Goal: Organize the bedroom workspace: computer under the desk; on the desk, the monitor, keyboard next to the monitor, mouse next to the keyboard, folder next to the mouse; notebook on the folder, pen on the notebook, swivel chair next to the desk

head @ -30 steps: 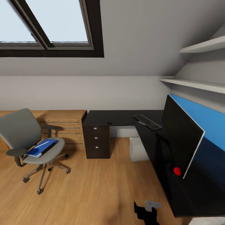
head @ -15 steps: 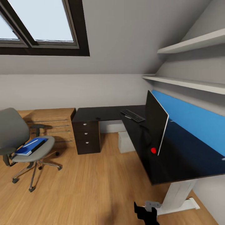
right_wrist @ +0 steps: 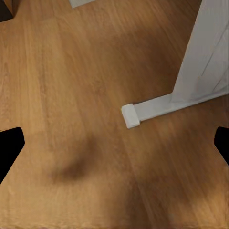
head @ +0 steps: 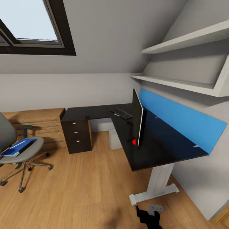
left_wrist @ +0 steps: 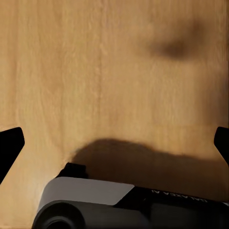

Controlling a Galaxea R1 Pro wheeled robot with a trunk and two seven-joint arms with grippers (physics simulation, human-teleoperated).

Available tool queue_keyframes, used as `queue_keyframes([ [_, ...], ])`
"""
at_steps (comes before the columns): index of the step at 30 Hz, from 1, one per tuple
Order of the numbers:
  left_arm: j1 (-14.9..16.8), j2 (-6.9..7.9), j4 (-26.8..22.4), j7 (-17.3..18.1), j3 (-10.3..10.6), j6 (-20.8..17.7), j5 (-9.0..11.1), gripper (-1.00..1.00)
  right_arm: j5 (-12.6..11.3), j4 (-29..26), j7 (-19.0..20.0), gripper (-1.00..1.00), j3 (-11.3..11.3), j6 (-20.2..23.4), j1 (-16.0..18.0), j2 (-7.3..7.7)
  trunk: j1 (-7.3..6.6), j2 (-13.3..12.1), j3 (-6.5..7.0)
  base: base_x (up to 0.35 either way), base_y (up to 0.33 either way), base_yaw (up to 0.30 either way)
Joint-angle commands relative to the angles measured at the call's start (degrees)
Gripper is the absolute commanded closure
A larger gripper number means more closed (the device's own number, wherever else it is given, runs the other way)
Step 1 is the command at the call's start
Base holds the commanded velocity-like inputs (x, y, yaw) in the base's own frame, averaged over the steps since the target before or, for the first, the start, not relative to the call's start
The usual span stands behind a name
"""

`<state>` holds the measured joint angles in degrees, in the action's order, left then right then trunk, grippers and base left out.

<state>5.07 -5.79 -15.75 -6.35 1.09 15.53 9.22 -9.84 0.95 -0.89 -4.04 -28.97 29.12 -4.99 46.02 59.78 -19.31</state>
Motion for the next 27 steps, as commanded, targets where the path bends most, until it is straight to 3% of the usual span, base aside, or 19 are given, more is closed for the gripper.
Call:
queue_keyframes([
  [1,0.03,-0.01,0.01,-0.15,0.14,0.20,0.39,-1.00,-0.44,0.10,-0.09,-1.00,-0.44,-0.23,0.06,-0.02,-0.25,-0.37,0.07,-0.258,-0.247,-0.062],
  [19,0.03,0.07,0.00,-0.01,0.06,0.59,0.62,-1.00,-0.44,0.10,-0.08,-1.00,-0.44,-0.30,0.06,0.13,-4.21,-7.59,3.17,-0.270,-0.214,-0.008],
  [27,0.03,-0.03,-0.49,0.06,-0.09,0.72,0.85,-1.00,-0.46,0.16,-0.10,-1.00,-0.44,-0.37,0.06,-0.02,-5.96,-10.80,4.61,-0.034,-0.012,0.000],
])
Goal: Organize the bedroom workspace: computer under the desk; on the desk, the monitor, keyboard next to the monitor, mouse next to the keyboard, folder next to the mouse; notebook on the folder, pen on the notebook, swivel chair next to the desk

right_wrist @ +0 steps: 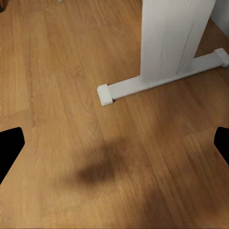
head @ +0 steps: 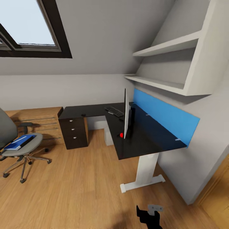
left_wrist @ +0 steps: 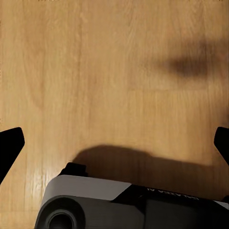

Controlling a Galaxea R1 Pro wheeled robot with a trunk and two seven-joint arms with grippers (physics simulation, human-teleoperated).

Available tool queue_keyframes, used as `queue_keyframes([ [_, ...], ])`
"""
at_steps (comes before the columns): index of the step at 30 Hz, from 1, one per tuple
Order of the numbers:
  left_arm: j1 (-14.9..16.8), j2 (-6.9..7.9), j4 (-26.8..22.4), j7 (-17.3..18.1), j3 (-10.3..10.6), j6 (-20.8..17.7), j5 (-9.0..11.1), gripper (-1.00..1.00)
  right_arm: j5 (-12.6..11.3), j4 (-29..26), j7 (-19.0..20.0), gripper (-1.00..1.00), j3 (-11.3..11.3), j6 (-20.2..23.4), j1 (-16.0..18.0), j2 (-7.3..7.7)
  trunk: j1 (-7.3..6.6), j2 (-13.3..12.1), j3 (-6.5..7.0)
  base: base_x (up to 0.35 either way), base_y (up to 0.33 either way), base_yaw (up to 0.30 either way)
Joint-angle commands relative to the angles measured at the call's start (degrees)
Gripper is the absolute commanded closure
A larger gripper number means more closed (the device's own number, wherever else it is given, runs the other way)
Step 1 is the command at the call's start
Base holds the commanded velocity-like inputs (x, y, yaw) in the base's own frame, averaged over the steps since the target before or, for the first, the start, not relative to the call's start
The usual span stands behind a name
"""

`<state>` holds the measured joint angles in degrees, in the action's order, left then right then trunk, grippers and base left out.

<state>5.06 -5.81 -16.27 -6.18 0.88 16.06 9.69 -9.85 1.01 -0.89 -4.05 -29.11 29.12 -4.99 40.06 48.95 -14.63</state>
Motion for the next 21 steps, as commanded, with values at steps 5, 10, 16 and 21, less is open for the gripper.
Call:
queue_keyframes([
  [5,0.04,0.14,0.00,-0.46,0.12,0.20,0.40,-1.00,-0.57,0.20,-0.13,-1.00,-0.44,-1.39,0.00,-0.09,-1.10,-1.97,0.83,-0.002,-0.001,0.000],
  [10,0.04,0.40,-0.53,-0.71,0.01,0.09,0.41,-1.00,-0.60,0.20,-0.16,-1.00,-0.44,-2.21,-0.10,-0.11,-2.20,-3.97,1.73,0.000,0.000,0.000],
  [16,0.15,1.95,-2.69,-0.98,-0.05,-2.67,0.51,-1.00,-0.61,0.15,-0.16,-1.00,-0.44,-2.26,-0.11,-0.11,-3.51,-6.38,2.80,0.000,0.000,0.000],
  [21,3.61,6.57,-4.20,-0.57,-0.20,-16.94,9.30,-1.00,-0.61,0.20,-0.21,-1.00,-0.44,-2.28,-0.11,-0.07,-4.61,-8.38,3.70,0.000,0.000,0.000],
])
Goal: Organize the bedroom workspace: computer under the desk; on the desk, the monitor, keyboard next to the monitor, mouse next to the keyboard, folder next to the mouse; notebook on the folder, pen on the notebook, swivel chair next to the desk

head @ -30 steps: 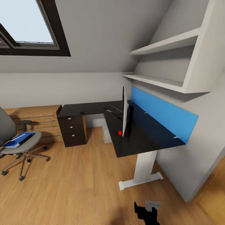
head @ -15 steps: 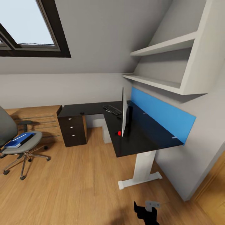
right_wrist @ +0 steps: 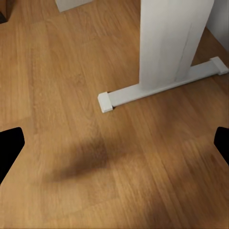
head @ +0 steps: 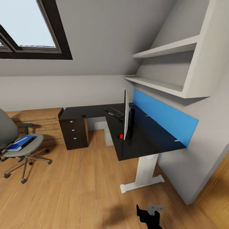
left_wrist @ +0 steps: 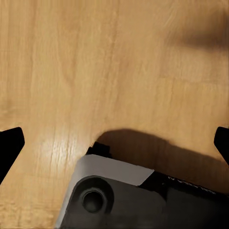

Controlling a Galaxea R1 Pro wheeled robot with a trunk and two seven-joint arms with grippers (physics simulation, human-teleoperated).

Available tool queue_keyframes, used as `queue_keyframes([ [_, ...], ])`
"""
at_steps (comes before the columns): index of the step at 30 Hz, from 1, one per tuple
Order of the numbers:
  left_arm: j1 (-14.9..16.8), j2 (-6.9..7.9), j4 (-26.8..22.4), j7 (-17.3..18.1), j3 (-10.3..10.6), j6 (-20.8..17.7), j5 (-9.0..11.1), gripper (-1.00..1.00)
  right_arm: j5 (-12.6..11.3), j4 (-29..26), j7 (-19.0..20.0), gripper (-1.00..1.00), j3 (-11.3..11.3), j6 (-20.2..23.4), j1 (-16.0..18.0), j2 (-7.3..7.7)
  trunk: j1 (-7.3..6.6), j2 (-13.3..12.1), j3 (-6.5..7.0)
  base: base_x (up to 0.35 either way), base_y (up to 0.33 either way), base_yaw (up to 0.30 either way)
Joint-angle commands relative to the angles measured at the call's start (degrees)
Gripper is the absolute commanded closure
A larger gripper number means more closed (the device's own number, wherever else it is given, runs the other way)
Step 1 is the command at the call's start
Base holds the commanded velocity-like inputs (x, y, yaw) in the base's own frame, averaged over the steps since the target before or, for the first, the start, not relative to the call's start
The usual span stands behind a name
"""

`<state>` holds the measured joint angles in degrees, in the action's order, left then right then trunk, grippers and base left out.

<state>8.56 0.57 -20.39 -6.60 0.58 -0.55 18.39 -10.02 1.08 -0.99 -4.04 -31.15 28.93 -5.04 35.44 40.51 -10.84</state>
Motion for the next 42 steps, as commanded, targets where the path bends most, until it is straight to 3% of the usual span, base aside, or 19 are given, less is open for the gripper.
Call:
queue_keyframes([
  [1,0.43,0.75,-0.19,-0.01,0.12,-1.63,2.78,-1.00,-0.47,0.10,-0.13,-1.00,-0.44,-0.18,0.07,-0.01,-0.22,-0.34,0.09,0.000,0.000,0.000],
  [8,0.65,1.07,-0.36,0.12,0.13,-2.26,4.16,-1.00,-0.73,-0.14,-0.07,-1.00,-0.37,-0.62,0.07,0.25,-1.75,-3.15,1.34,0.000,0.000,0.000],
  [11,0.66,1.09,-0.41,0.15,0.13,-2.03,4.23,-1.00,-0.71,-0.33,-0.11,-1.00,-0.32,-2.67,0.07,0.39,-2.41,-4.35,1.88,0.000,0.000,0.000],
  [13,0.66,1.10,-0.43,0.14,0.13,-1.66,4.31,-1.00,-0.81,-0.44,-0.54,-1.00,-0.15,-6.74,0.07,0.83,-2.85,-5.15,2.24,0.000,0.000,0.000],
  [17,0.67,1.10,-0.44,0.12,0.13,-1.19,4.36,-1.00,-4.03,-2.38,-1.58,-1.00,1.87,-11.58,0.10,2.64,-3.73,-6.76,2.96,0.000,0.000,0.000],
  [22,0.67,1.10,-0.44,0.13,0.13,-1.07,4.37,-1.00,-8.88,-11.40,-2.11,-1.00,3.02,-8.86,0.13,4.29,-4.83,-8.76,3.86,0.000,0.000,0.000],
  [25,0.69,1.10,-0.44,0.10,0.13,-1.05,4.37,-1.00,-11.14,-21.33,-2.44,-1.00,3.33,1.70,0.09,6.98,-5.49,-9.97,4.39,0.000,0.000,0.000],
  [27,0.70,1.10,-0.44,0.10,0.13,-1.04,4.37,-1.00,-12.47,-28.91,-2.48,-1.00,3.57,13.75,0.08,9.97,-5.93,-10.77,4.75,0.000,0.000,0.000],
  [28,0.69,1.10,-0.44,0.09,0.13,-1.04,4.37,-1.00,-14.63,-36.11,-2.45,-1.00,4.19,24.01,-0.02,12.26,-6.15,-11.17,4.93,0.000,0.000,0.000],
  [30,0.68,1.10,-0.44,0.11,0.13,-1.04,4.37,-1.00,-16.73,-41.74,-2.49,-1.00,4.75,28.83,-0.57,13.48,-6.59,-11.97,5.29,0.000,0.000,0.000],
  [33,0.67,1.10,-0.44,0.10,0.13,-1.04,4.37,-1.00,-18.92,-49.18,-2.51,-1.00,5.15,32.31,-2.71,14.62,-7.24,-13.18,5.83,0.000,0.000,0.000],
  [34,0.67,1.10,-0.44,0.12,0.13,-1.04,4.37,-1.00,-20.10,-56.71,-2.59,-1.00,5.33,34.42,-5.50,15.25,-7.46,-13.58,6.01,0.000,0.000,0.000],
  [37,0.66,1.05,-0.44,0.11,0.13,-1.04,4.37,-1.00,-20.70,-67.13,-3.41,-1.00,5.42,38.27,-8.85,15.46,-8.12,-14.78,6.55,0.000,0.000,0.000],
  [38,0.69,1.05,-0.44,0.11,0.13,-1.04,4.37,-1.00,-21.05,-74.29,-5.26,-1.00,5.44,42.42,-10.71,15.48,-8.34,-15.18,6.73,0.000,0.000,0.000],
  [42,0.70,1.02,-0.44,0.16,0.16,-0.58,4.32,-1.00,-20.82,-71.09,-5.10,-1.00,5.24,42.59,-11.79,15.29,-8.78,-15.98,7.09,0.000,0.000,0.000],
])
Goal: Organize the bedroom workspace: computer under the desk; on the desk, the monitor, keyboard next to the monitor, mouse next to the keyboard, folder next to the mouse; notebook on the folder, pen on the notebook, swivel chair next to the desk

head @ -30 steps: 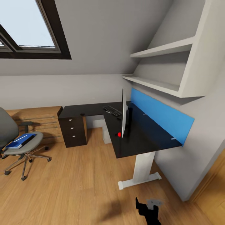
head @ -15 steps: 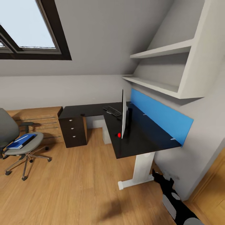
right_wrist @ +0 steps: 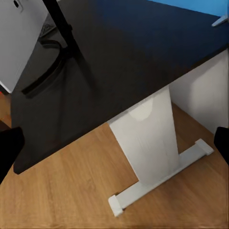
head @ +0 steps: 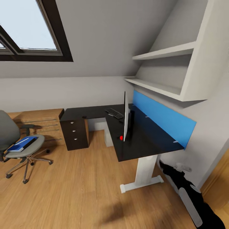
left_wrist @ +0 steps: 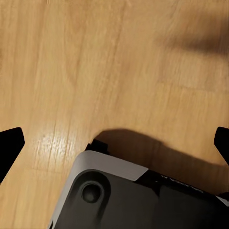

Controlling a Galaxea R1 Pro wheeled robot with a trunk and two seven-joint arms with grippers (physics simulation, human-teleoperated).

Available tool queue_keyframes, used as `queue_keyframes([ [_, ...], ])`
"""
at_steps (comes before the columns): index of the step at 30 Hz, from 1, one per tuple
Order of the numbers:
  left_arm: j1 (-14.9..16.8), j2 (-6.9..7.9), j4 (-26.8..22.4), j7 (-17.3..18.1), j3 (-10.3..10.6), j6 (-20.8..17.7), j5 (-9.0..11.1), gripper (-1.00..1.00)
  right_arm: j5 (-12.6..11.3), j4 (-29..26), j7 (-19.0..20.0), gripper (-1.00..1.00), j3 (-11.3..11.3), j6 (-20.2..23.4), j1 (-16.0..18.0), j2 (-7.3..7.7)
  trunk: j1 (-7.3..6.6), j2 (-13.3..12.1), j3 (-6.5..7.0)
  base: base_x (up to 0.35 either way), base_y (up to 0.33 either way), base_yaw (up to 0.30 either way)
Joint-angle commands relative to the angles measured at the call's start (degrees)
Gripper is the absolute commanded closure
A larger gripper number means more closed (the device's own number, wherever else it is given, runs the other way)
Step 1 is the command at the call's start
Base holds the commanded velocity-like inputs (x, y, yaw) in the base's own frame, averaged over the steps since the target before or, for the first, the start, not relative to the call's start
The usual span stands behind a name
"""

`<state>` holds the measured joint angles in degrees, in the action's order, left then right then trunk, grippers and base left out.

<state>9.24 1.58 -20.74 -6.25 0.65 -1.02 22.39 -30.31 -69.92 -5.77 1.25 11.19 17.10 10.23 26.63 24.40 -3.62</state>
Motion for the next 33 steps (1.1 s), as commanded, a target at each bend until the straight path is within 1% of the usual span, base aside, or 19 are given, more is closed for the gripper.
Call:
queue_keyframes([
  [1,0.02,-0.01,-0.09,-0.20,0.10,0.80,0.29,-1.00,-0.47,0.61,-0.28,-1.00,-0.13,0.12,0.01,0.00,0.03,0.13,-0.13,0.000,0.000,0.000],
  [3,0.03,-0.04,-0.09,-0.19,0.15,2.13,0.25,-1.00,-0.46,1.02,-0.21,-1.00,-0.23,-0.15,-0.03,-0.01,0.03,0.13,-0.13,0.000,0.000,0.000],
  [5,0.00,-0.30,-0.02,-0.11,0.43,6.61,0.15,-1.00,-0.33,1.62,0.29,-1.00,-0.84,-1.16,-0.06,-0.10,0.03,0.13,-0.13,0.000,0.000,0.000],
  [7,-0.01,-0.37,-0.01,-0.10,0.50,7.32,0.13,-1.00,-0.27,2.07,0.37,-1.00,-1.51,-1.18,0.10,-0.11,0.03,0.13,-0.13,0.000,0.000,0.000],
  [8,0.00,-0.36,0.00,-0.21,0.64,7.96,0.04,-1.00,1.13,9.15,0.17,-1.00,-3.24,-1.18,6.33,-0.05,0.03,0.13,-0.13,0.000,0.000,0.000],
  [9,-0.01,-0.39,0.02,-0.23,0.65,8.00,0.05,-1.00,2.12,15.28,0.17,-1.00,-3.38,-1.34,11.18,-0.07,0.03,0.13,-0.13,0.017,0.000,0.000],
  [10,-0.01,-0.40,0.03,-0.24,0.65,8.01,0.04,-1.00,2.50,17.60,0.22,-1.00,-3.41,-1.41,12.89,-0.08,0.03,0.13,-0.13,0.033,0.000,0.000],
  [11,-0.01,-0.41,0.05,-0.25,0.66,8.03,0.03,-1.00,3.33,22.38,0.29,-1.00,-3.49,-1.65,16.25,-0.10,0.03,0.13,-0.13,0.063,0.000,0.000],
  [12,0.00,-0.43,0.07,-0.29,0.66,8.04,0.07,-1.00,4.54,29.55,0.38,-1.00,-3.55,-2.76,20.97,-0.14,0.03,0.13,-0.13,0.104,0.000,0.000],
  [13,0.00,-0.41,0.07,-0.30,0.66,8.04,0.08,-1.00,4.86,31.75,0.40,-1.00,-3.58,-3.41,22.28,-0.15,0.03,0.13,-0.13,0.125,0.000,0.000],
  [14,0.01,-0.37,0.10,-0.32,0.66,8.05,0.09,-1.00,5.40,35.69,0.44,-1.00,-3.63,-4.95,24.27,-0.17,0.03,0.13,-0.13,0.184,0.000,0.000],
  [15,0.01,-0.32,0.14,-0.33,0.66,8.05,0.10,-1.00,6.09,40.66,0.42,-1.00,-3.67,-7.44,26.04,-0.28,0.03,0.13,-0.13,0.253,0.000,0.000],
  [16,0.00,-0.30,0.15,-0.32,0.66,8.05,0.10,-1.00,6.66,43.08,0.42,-1.00,-3.71,-8.94,26.71,-0.56,0.03,0.13,-0.13,0.278,0.000,0.000],
  [17,0.00,-0.29,0.16,-0.31,0.66,8.05,0.10,-1.00,7.03,43.95,0.42,-1.00,-3.73,-9.53,26.94,-0.79,0.03,0.13,-0.13,0.288,0.000,0.000],
  [18,0.01,-0.31,0.16,-0.29,0.66,8.05,0.10,-1.00,8.01,45.20,0.41,-1.00,-3.75,-10.38,27.29,-1.30,0.03,0.13,-0.13,0.301,0.000,0.000],
  [20,0.02,-0.35,0.17,-0.29,0.63,8.05,0.10,-1.00,10.42,46.47,0.41,-1.00,-3.75,-11.31,27.65,-2.13,0.03,0.13,-0.13,0.312,0.000,0.000],
  [22,0.02,-0.37,0.17,-0.28,0.61,8.07,0.10,-1.00,11.99,46.73,0.44,-1.00,-3.80,-11.70,27.77,-2.54,0.03,0.13,-0.13,0.318,0.000,0.000],
  [26,0.01,-0.34,0.18,-0.26,0.58,8.12,0.09,-1.00,13.45,46.34,0.54,-1.00,-3.94,-12.04,27.86,-3.11,0.03,0.13,-0.13,0.321,0.000,0.000],
  [33,0.01,-0.20,0.18,-0.26,0.58,8.14,0.10,-1.00,13.91,46.12,0.64,-1.00,-4.07,-12.19,27.89,-3.38,0.03,0.13,-0.13,0.323,0.000,0.000],
])
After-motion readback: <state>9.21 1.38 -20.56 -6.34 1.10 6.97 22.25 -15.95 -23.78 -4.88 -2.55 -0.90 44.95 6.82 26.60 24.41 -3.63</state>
